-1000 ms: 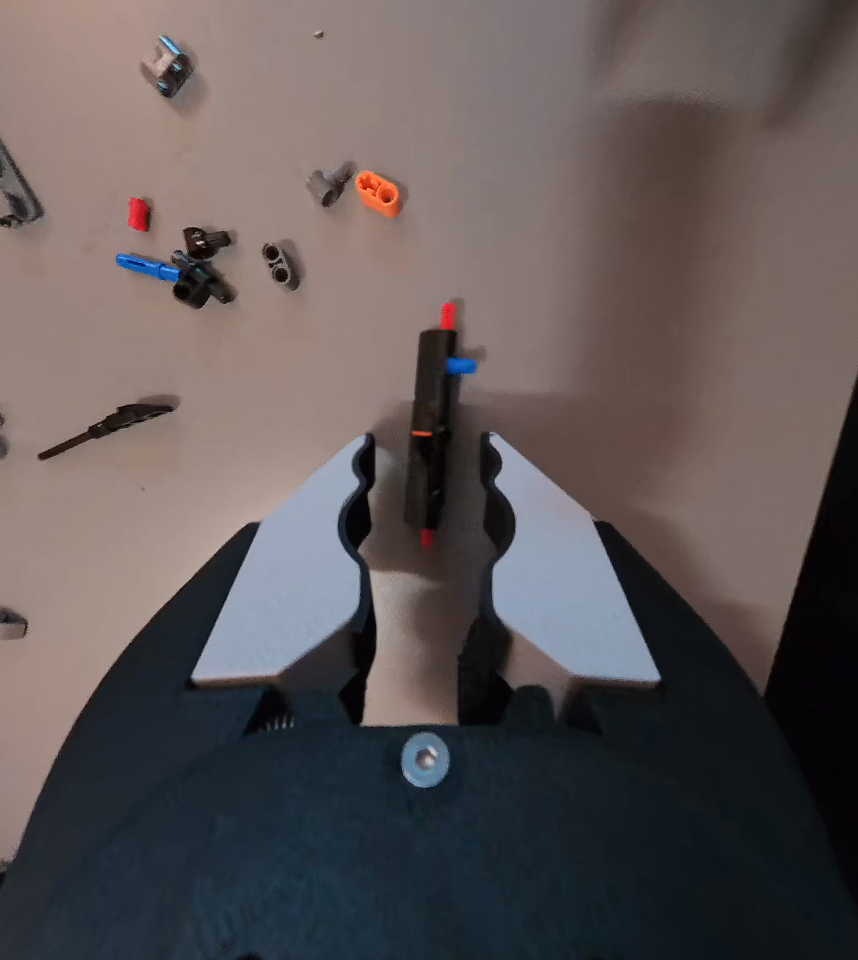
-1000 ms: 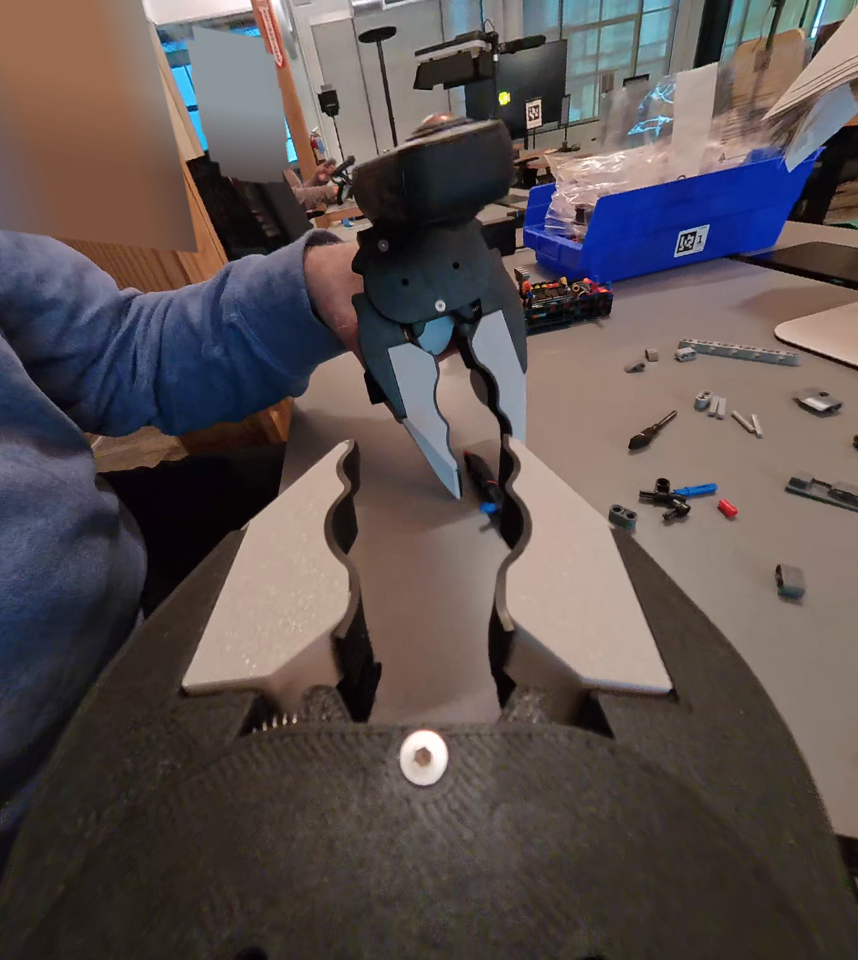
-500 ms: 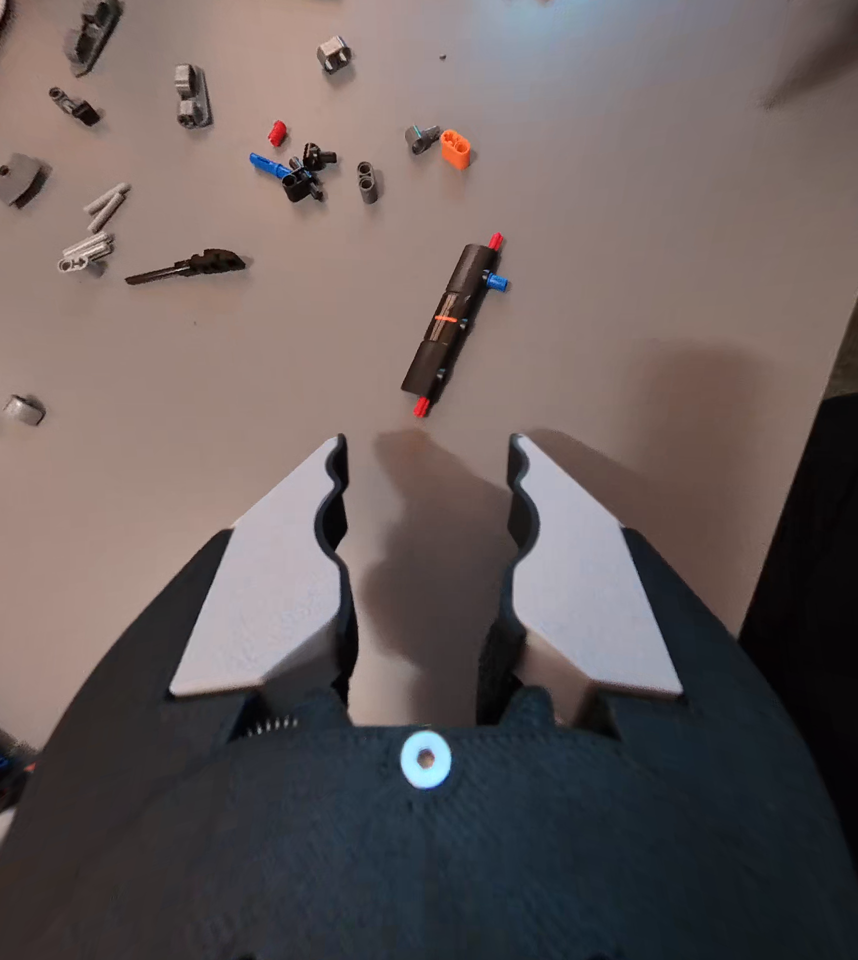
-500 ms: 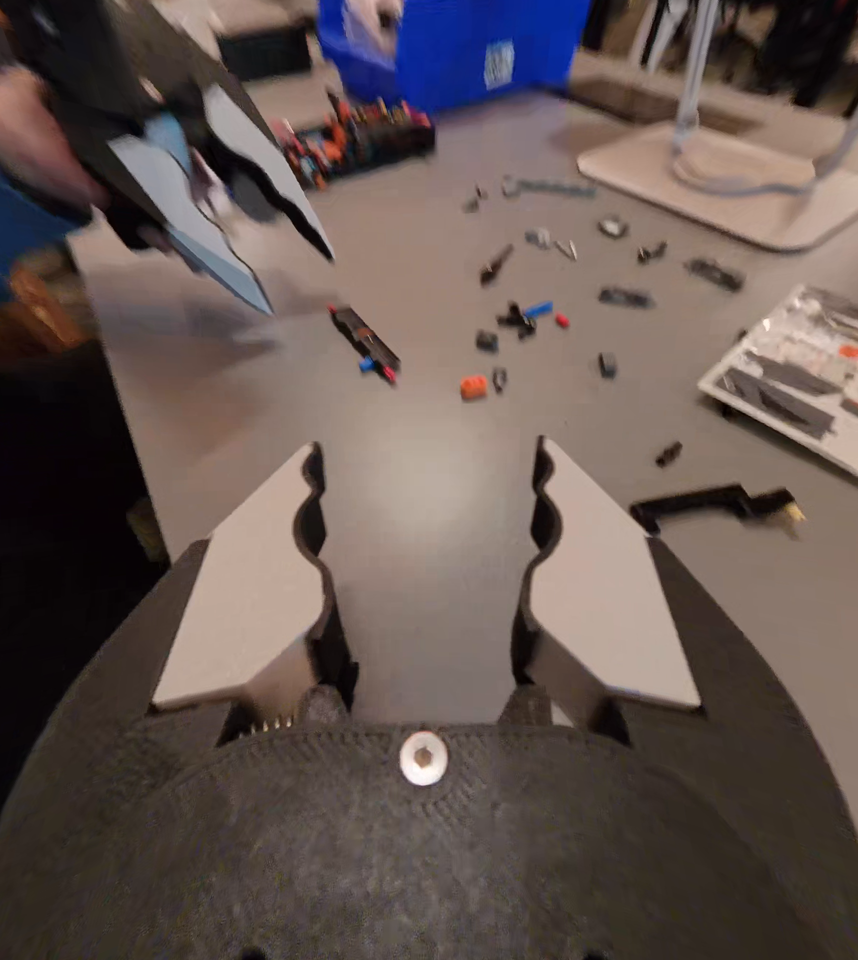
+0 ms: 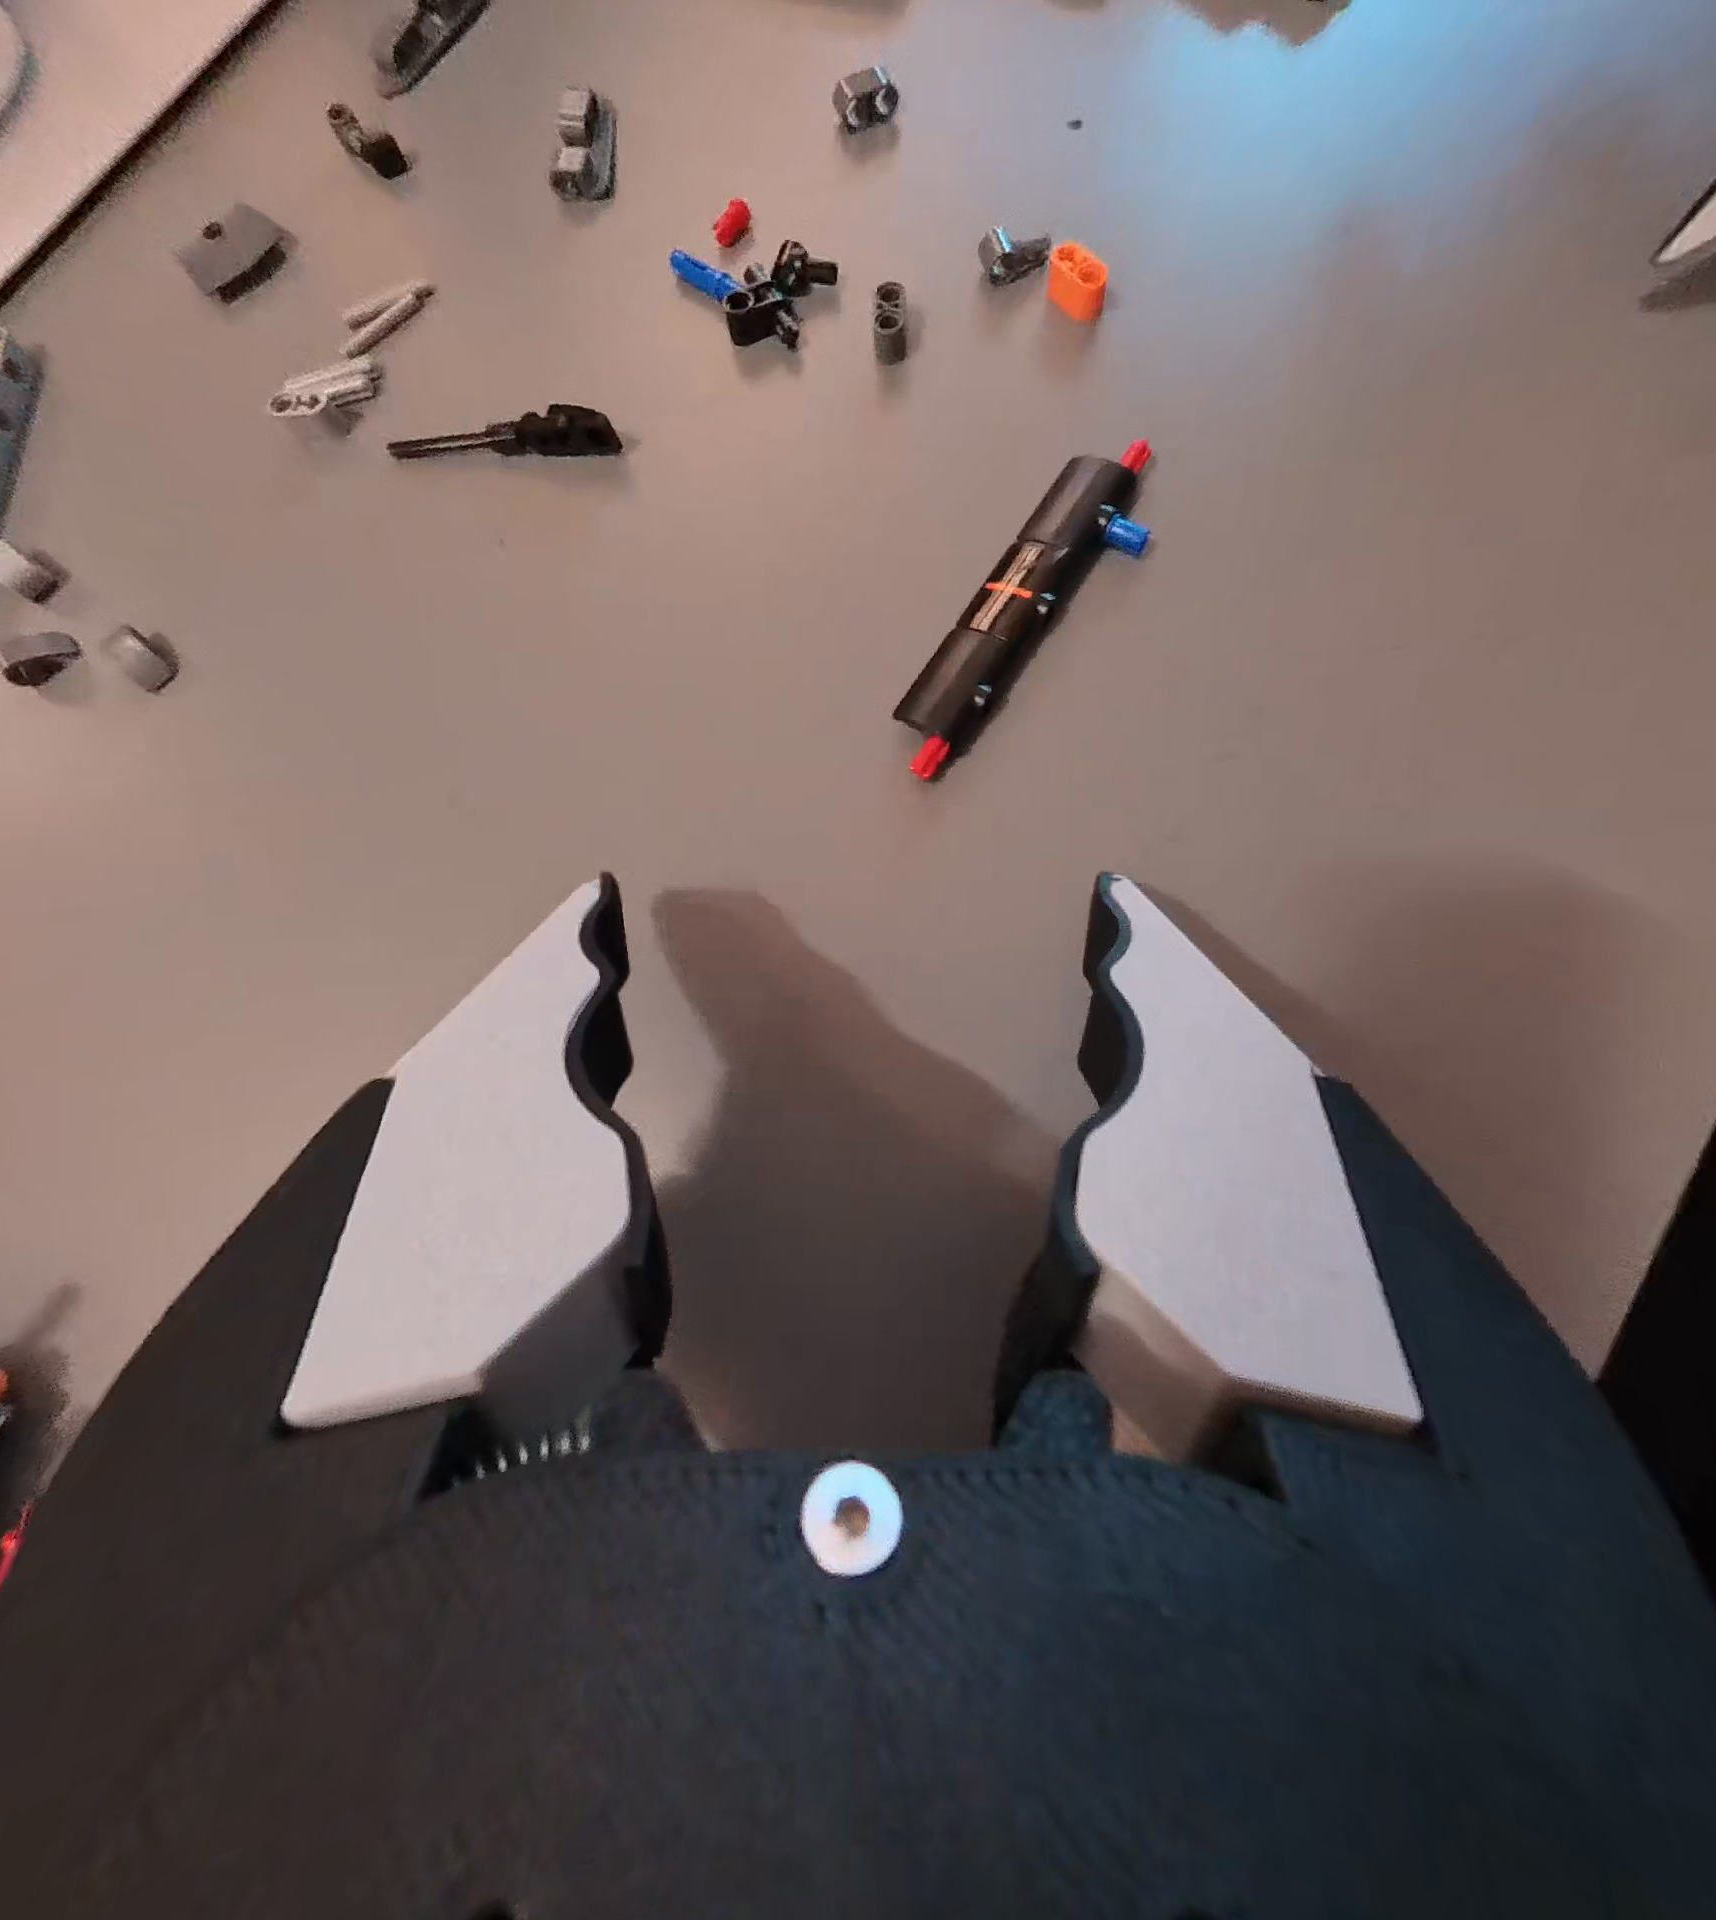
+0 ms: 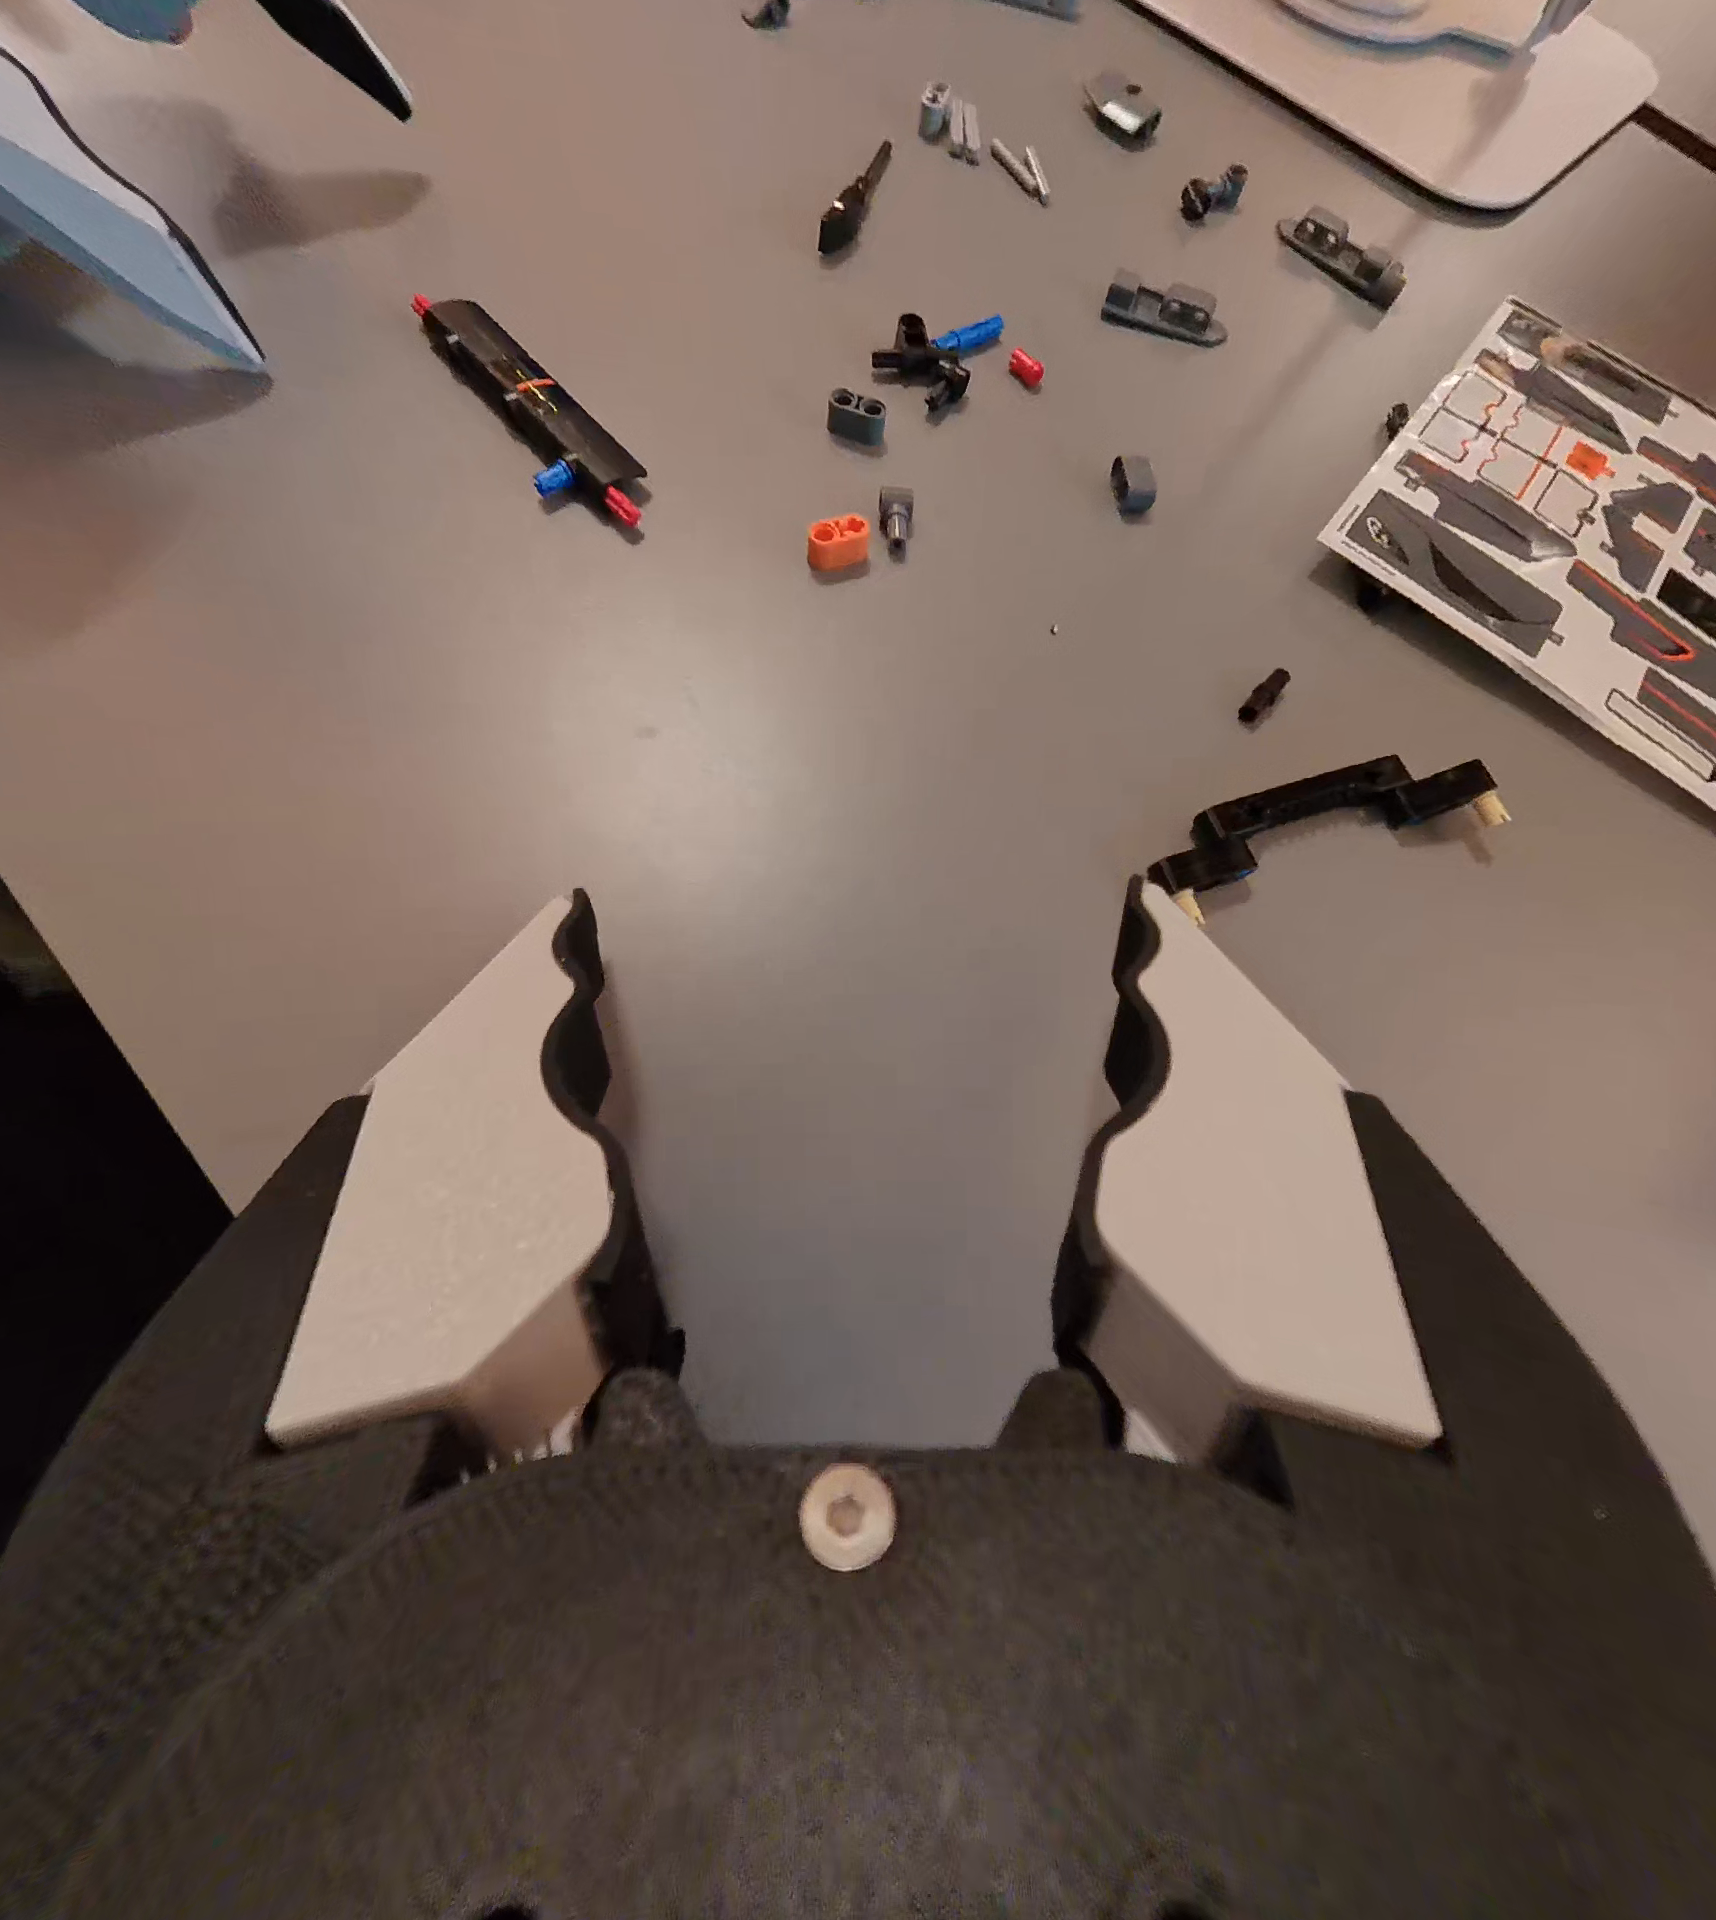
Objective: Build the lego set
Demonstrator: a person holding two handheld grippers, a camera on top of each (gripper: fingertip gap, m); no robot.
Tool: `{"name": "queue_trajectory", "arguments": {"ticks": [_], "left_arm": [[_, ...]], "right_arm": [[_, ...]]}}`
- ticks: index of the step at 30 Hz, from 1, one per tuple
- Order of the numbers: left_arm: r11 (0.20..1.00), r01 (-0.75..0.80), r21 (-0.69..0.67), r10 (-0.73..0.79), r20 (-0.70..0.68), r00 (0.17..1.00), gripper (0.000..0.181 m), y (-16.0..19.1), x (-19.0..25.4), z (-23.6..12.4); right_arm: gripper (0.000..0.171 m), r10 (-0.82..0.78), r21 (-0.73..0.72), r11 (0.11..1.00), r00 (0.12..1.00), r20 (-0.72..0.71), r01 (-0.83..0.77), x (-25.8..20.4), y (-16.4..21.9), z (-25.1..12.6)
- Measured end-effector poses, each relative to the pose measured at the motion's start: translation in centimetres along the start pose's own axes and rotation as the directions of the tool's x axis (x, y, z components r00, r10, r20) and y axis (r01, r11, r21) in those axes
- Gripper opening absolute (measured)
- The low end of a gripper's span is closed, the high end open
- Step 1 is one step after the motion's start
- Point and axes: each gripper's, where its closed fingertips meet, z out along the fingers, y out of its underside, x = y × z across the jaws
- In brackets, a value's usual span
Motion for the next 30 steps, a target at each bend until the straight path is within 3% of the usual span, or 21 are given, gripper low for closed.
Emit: {"name": "queue_trajectory", "arguments": {"ticks": [1,13,16,21,30], "left_arm": [[1.000,0.008,-0.014,-0.008,0.001,1.000,0.088,0.2,-0.1,0.2],[1.000,-0.019,0.001,0.019,0.029,0.999,0.086,-0.4,-0.1,0.6],[1.000,-0.021,0.003,0.021,0.038,0.999,0.086,-0.5,-0.2,0.7],[1.000,-0.003,-0.003,0.003,0.032,0.999,0.087,-0.6,-0.3,0.9],[0.997,-0.076,0.020,0.074,0.071,0.995,0.080,-1.1,-0.1,0.9]], "right_arm": [[0.098,0.005,0.000,1.000,1.000,0.006,-0.005,0.0,0.0,0.0],[0.095,-0.059,0.098,0.994,0.998,0.036,0.055,-0.5,-1.0,-1.0],[0.088,-0.095,0.173,0.980,0.995,-0.008,0.095,0.4,-1.9,-1.7],[0.091,-0.111,0.278,0.953,0.993,-0.035,0.117,1.0,-3.1,-2.7],[0.084,-0.151,0.295,0.937,0.979,-0.136,0.186,1.6,-3.5,-2.8]]}}
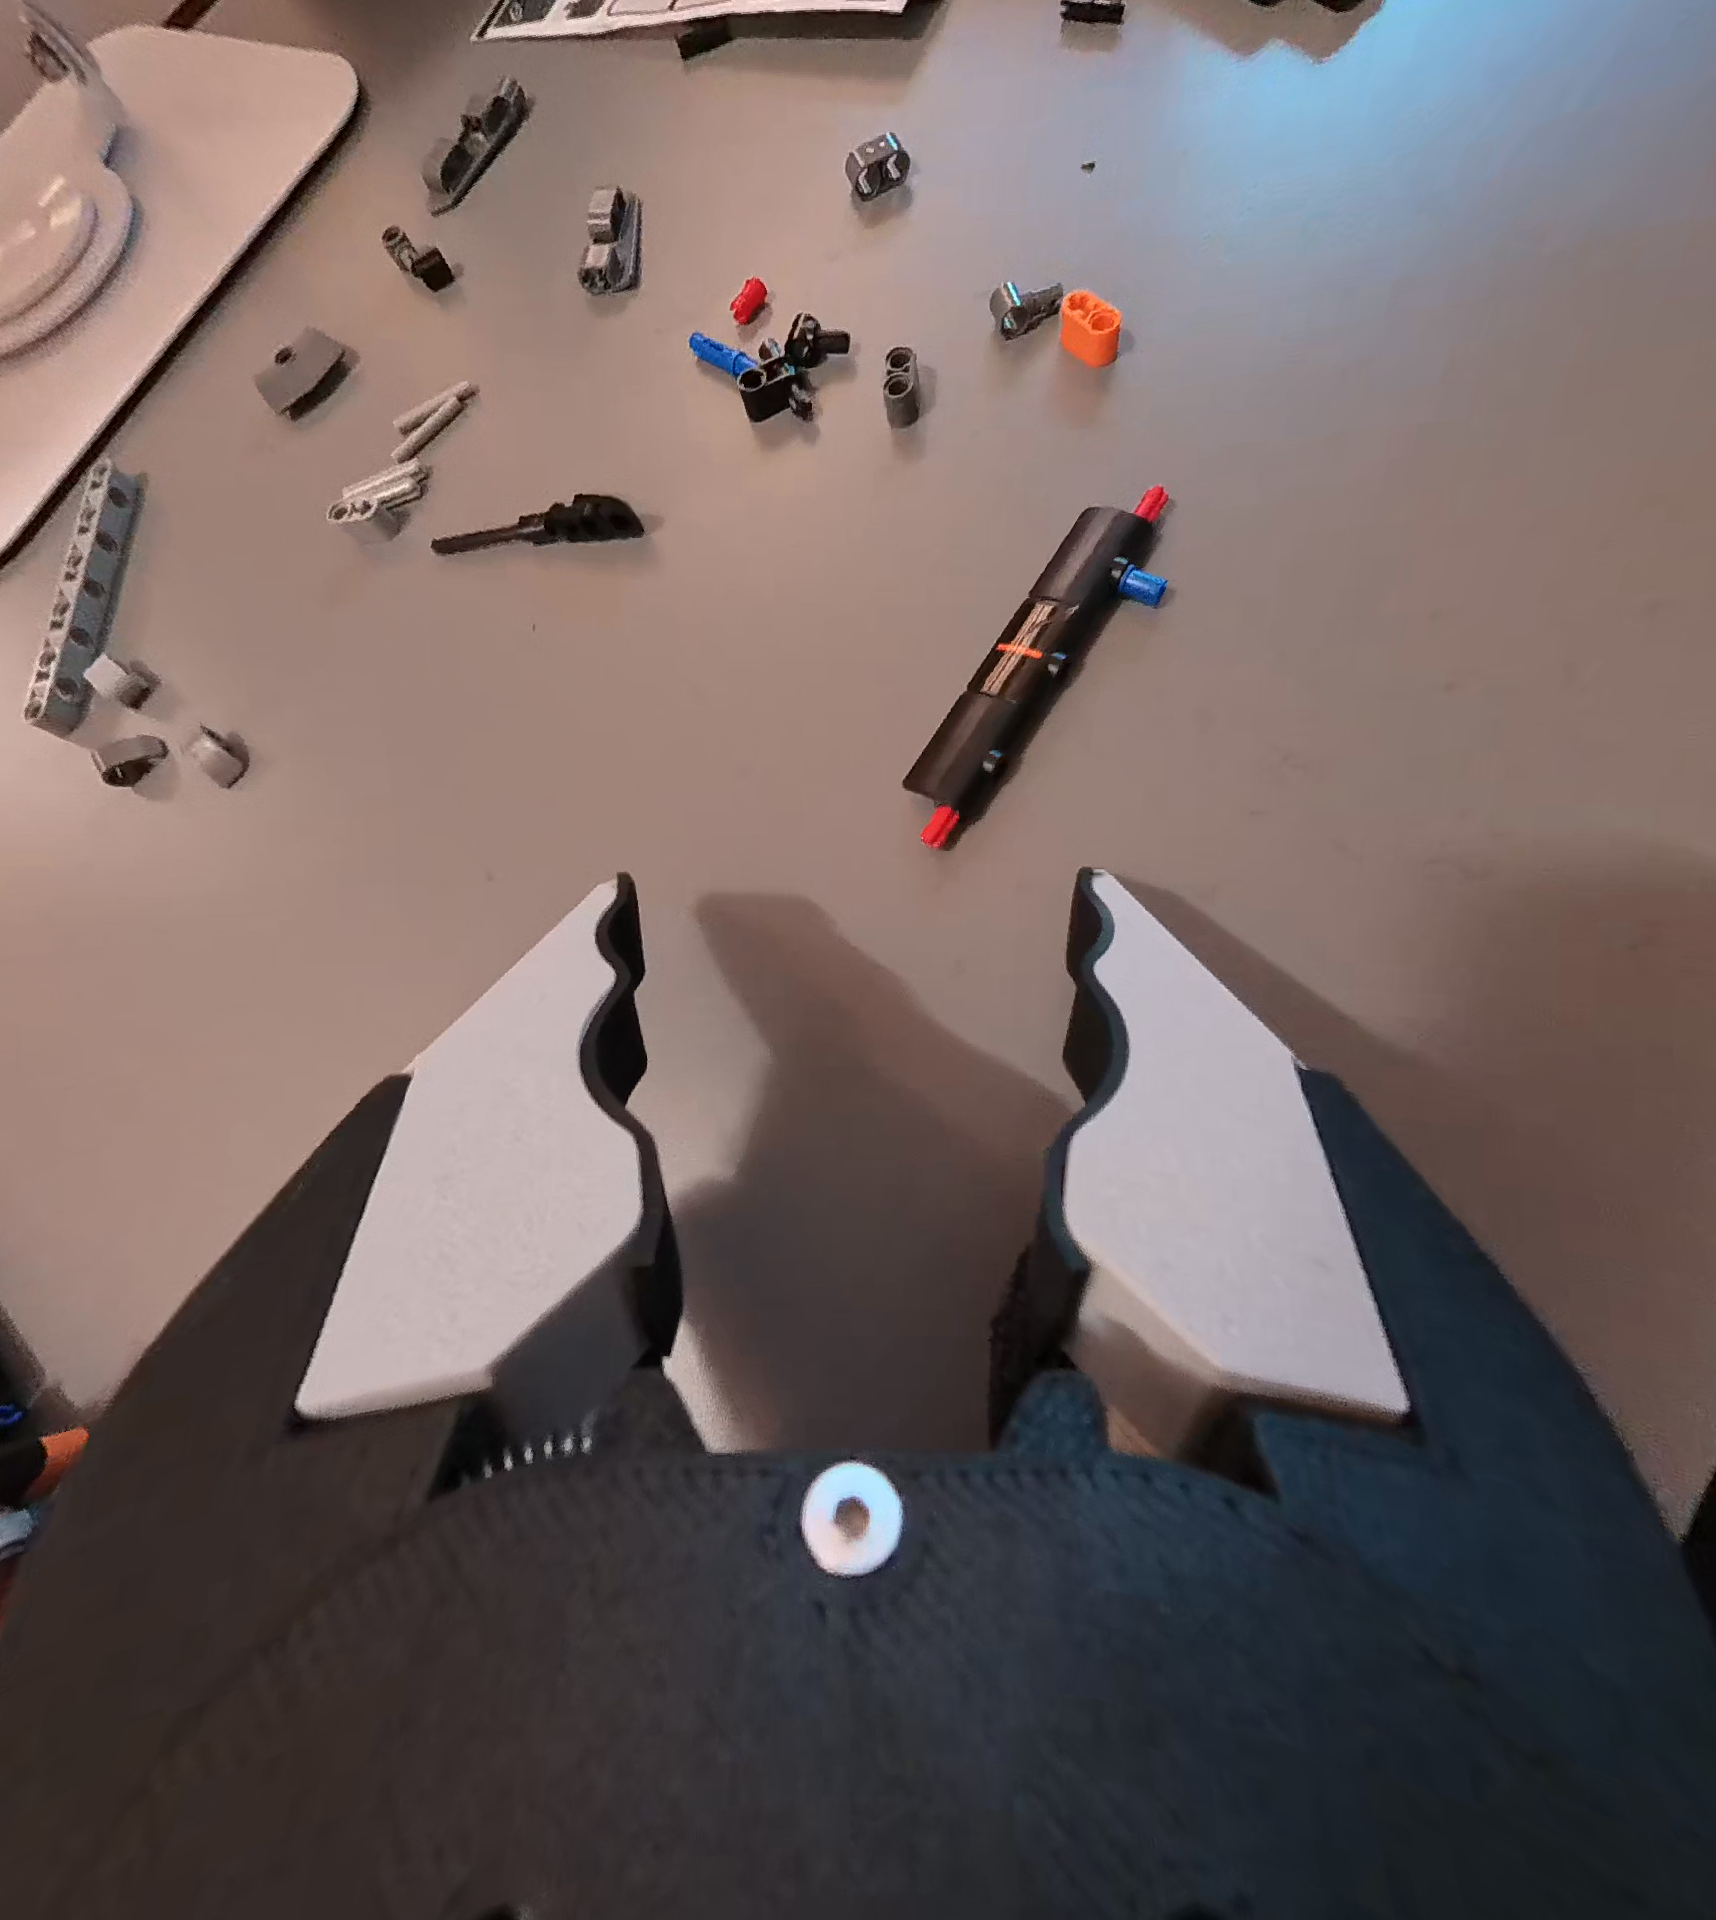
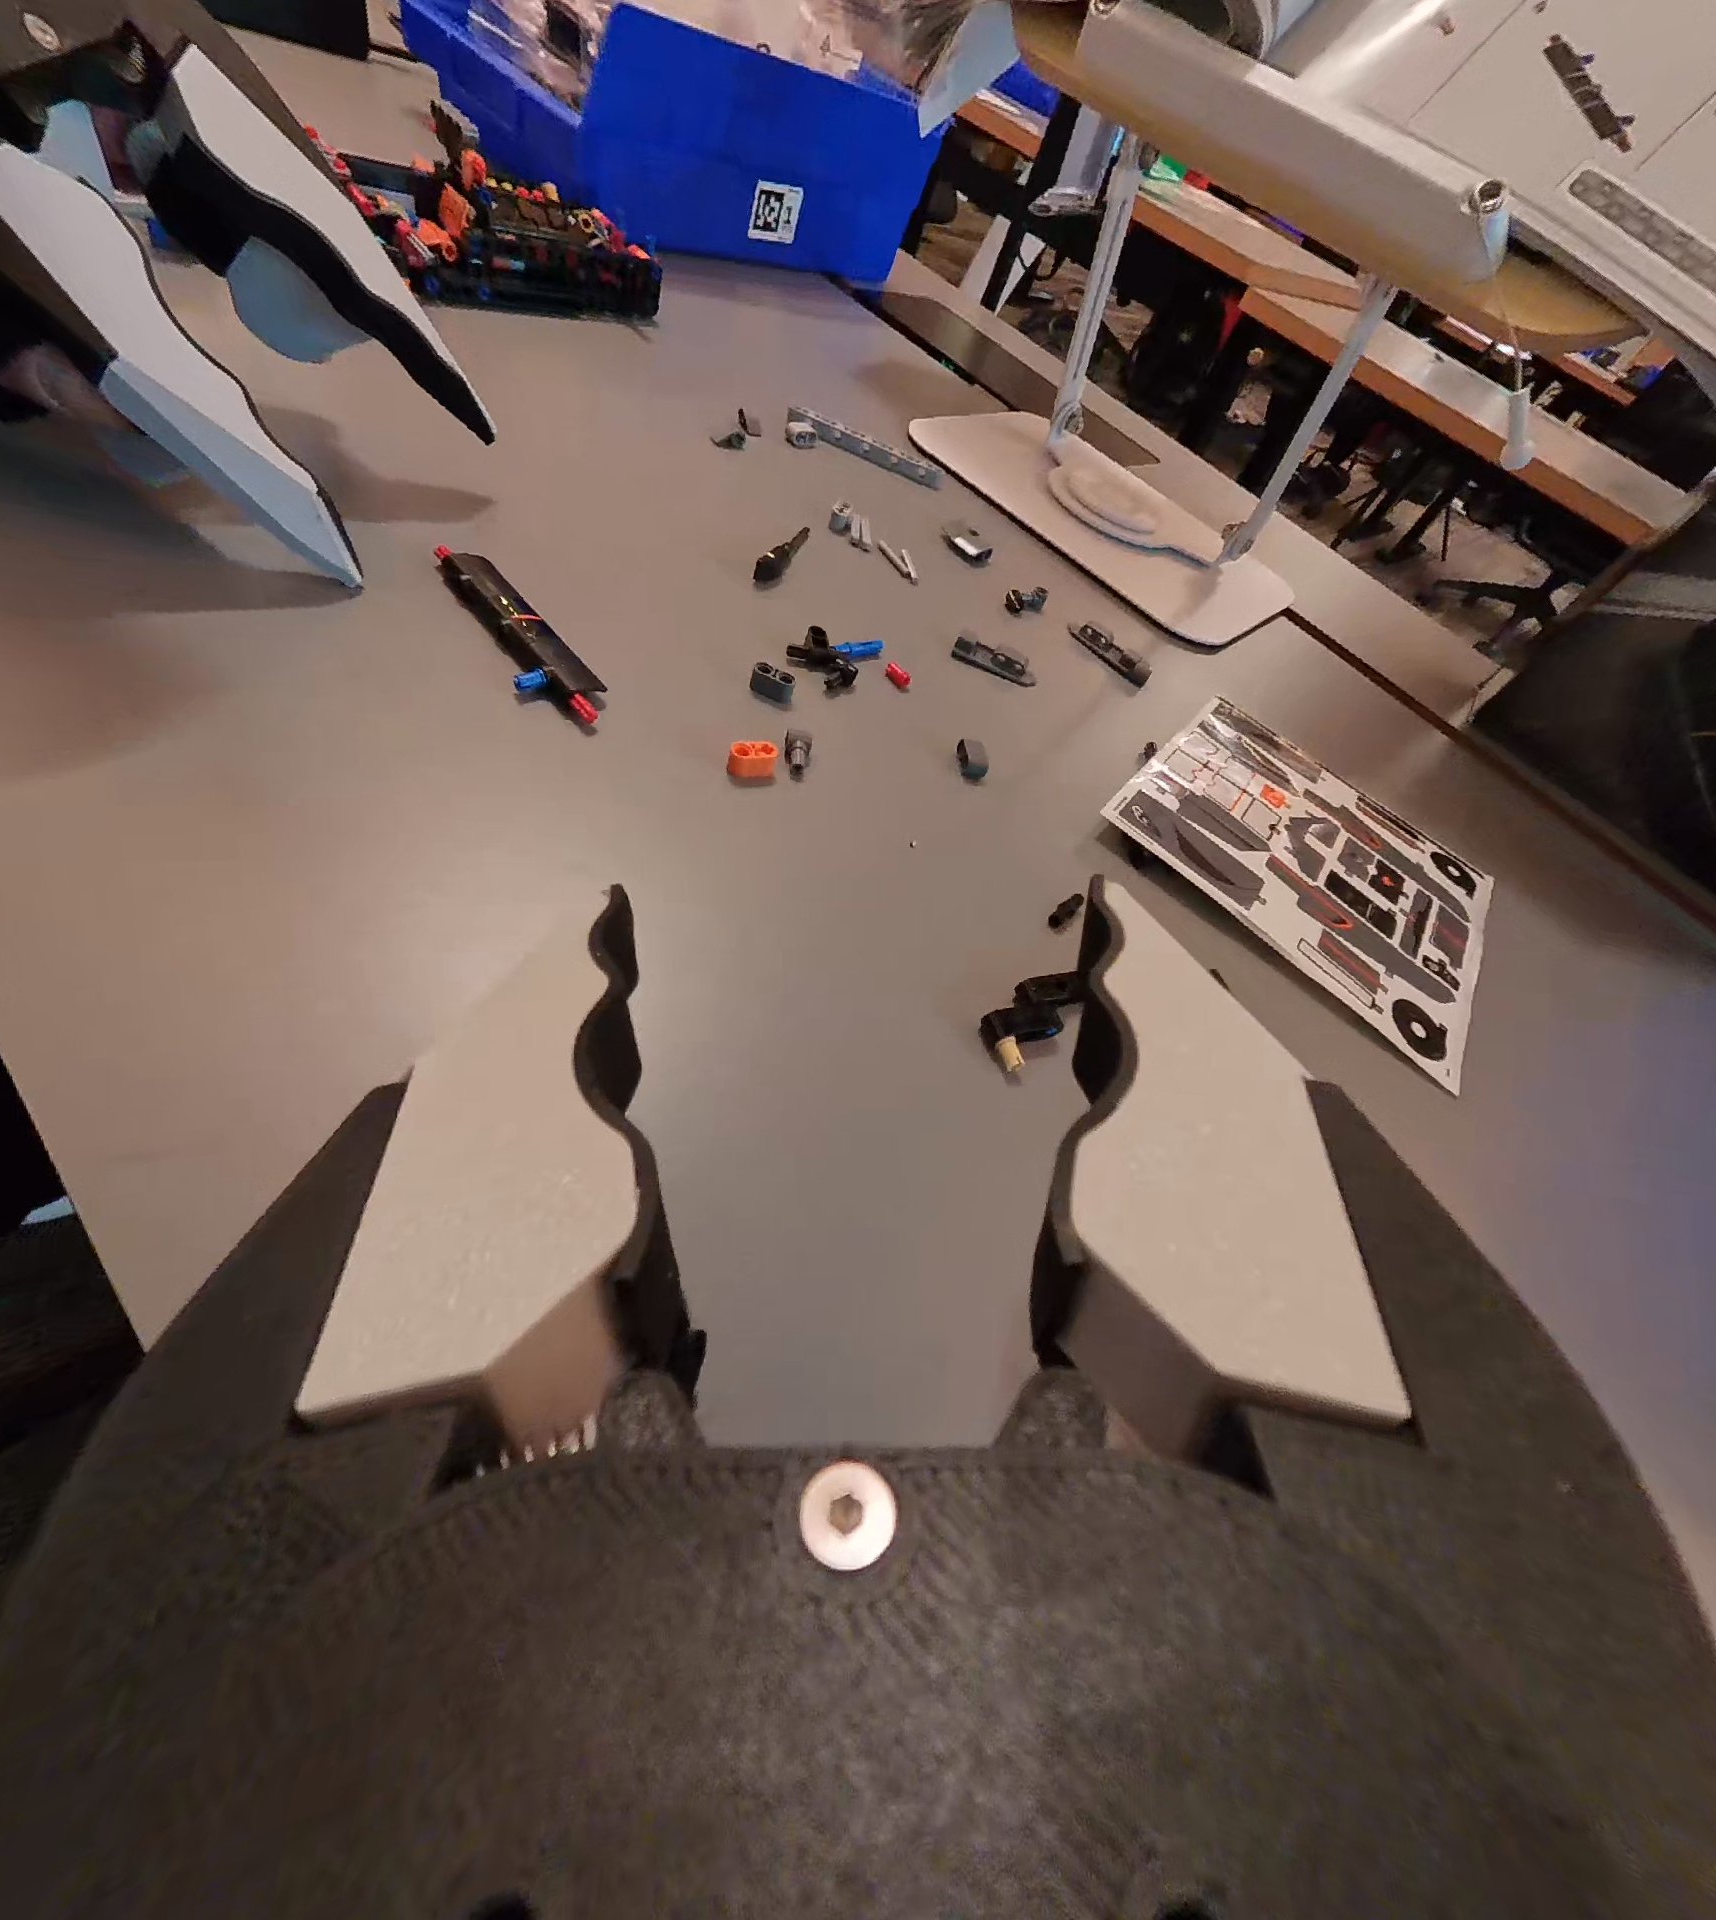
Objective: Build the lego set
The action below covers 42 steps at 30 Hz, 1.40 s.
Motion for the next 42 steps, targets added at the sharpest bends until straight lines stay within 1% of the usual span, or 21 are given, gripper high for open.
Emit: {"name": "queue_trajectory", "arguments": {"ticks": [8,14,18,32,35,37,40,42], "left_arm": [[0.999,-0.040,0.013,0.039,0.025,0.999,0.077,-0.6,-0.1,0.4],[0.999,-0.051,0.016,0.050,0.052,0.997,0.076,-0.7,-0.3,0.5],[0.998,-0.065,0.018,0.063,0.071,0.995,0.075,-0.8,-0.4,0.5],[0.998,-0.060,0.018,0.058,0.090,0.994,0.078,-0.9,-0.7,0.5],[0.997,-0.071,0.020,0.068,0.100,0.993,0.078,-0.9,-0.6,0.5],[0.997,-0.077,0.021,0.074,0.106,0.992,0.077,-1.0,-0.6,0.5],[0.998,-0.063,0.017,0.061,0.102,0.993,0.077,-0.9,-0.7,0.5],[0.997,-0.069,0.018,0.066,0.112,0.992,0.076,-0.9,-0.8,0.5]], "right_arm": [[0.083,-0.003,-0.003,1.000,1.000,-0.023,0.003,0.3,0.1,0.1],[0.083,-0.049,0.021,0.999,0.997,-0.065,0.050,0.5,-0.2,-0.1],[0.085,-0.020,0.049,0.999,0.998,-0.060,0.023,0.7,-0.5,-0.4],[0.084,0.004,0.008,1.000,0.998,-0.057,-0.003,1.0,0.0,0.0],[0.085,0.025,-0.020,0.999,0.999,-0.033,-0.025,1.0,0.4,0.3],[0.090,0.023,-0.043,0.999,1.000,0.011,-0.022,0.8,0.8,0.6],[0.090,0.000,-0.021,1.000,0.994,0.109,0.003,0.4,0.9,0.1],[0.090,-0.020,-0.038,0.999,0.990,0.137,0.026,1.1,1.8,-0.4]]}}
